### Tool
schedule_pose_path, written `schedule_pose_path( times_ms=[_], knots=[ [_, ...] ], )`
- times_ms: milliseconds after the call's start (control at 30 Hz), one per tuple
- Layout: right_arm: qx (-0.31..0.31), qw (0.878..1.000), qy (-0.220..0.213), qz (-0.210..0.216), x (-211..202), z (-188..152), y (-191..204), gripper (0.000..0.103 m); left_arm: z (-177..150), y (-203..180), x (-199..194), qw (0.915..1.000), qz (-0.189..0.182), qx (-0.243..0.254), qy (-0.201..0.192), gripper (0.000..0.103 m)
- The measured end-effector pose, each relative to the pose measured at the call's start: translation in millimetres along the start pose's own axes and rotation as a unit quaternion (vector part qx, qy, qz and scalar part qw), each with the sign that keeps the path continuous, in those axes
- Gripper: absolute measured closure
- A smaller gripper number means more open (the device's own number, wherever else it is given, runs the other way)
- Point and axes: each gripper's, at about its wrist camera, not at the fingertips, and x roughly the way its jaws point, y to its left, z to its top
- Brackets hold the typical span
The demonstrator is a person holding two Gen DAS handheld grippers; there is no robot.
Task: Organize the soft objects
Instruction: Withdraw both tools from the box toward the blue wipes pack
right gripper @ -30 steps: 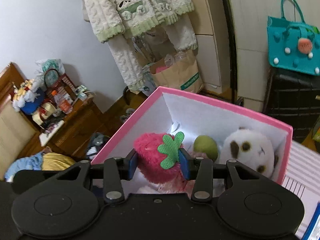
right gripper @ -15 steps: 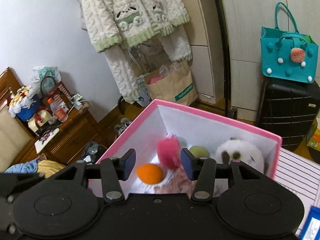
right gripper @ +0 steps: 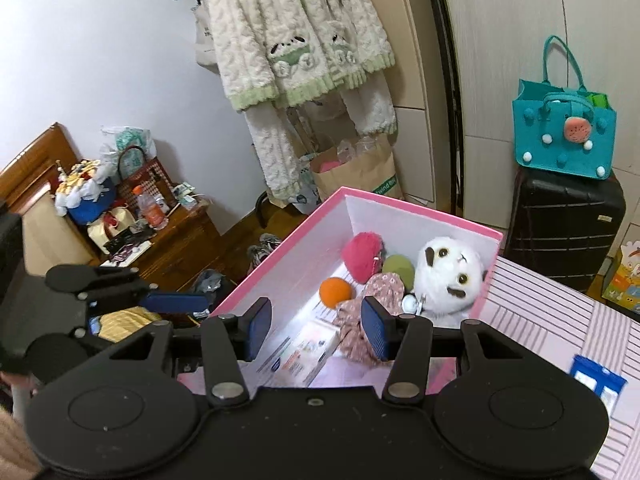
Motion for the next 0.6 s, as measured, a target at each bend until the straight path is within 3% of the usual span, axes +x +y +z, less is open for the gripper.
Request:
schedule_pose_path(
  times_ms=[200,600],
  knots=[
    [-0.021,1.0,-0.006,-0.001,-39.4,-13.8,16.8,0.048,1.7,-11.7,-23.0,0.9988,-0.04,0.008,0.026,0.05],
    [-0.05,0.999,-0.013,0.003,-86.4,-52.6,37.9,0.048,-21.2,-43.3,-51.9,0.9972,-0.05,0.034,0.044,0.047]
  ],
)
